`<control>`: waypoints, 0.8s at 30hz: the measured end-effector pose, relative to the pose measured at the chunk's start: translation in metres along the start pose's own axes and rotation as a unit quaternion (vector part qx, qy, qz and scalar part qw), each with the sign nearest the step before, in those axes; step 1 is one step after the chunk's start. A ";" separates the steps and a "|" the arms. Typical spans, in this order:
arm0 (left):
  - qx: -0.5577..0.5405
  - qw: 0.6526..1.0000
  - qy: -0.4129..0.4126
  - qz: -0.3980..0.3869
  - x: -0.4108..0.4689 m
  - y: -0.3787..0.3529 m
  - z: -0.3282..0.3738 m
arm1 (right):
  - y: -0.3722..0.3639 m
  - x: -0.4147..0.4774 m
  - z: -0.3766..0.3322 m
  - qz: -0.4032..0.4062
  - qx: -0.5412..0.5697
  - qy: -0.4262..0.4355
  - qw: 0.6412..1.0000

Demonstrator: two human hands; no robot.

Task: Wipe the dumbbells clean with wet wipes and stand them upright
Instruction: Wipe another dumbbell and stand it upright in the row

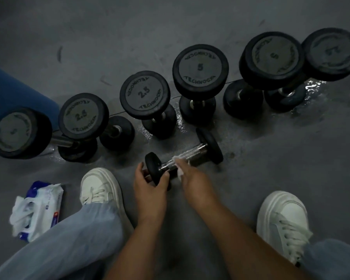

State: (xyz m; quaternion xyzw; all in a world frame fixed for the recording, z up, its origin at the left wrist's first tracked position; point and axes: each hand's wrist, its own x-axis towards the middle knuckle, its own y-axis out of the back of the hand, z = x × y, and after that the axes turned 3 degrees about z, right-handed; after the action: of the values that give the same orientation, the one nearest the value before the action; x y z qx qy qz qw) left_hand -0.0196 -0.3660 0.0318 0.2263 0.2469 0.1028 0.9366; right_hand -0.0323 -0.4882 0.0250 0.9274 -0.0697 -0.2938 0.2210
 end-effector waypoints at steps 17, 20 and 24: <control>-0.021 1.000 -0.006 0.009 0.021 0.000 0.013 | -0.008 0.040 -0.017 -0.034 0.041 -0.008 0.999; -0.022 0.999 0.007 0.032 0.019 0.001 0.018 | 0.001 0.045 -0.008 0.100 0.088 -0.040 0.990; -0.007 0.996 0.025 0.083 0.023 0.008 0.024 | -0.015 0.024 -0.009 -0.059 0.003 0.014 0.998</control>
State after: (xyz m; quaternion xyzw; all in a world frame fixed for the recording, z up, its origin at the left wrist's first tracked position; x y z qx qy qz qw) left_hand 0.0115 -0.3616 0.0450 0.2372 0.2502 0.1879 0.9197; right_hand -0.0076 -0.4779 0.0132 0.9346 -0.0123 -0.2932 0.2013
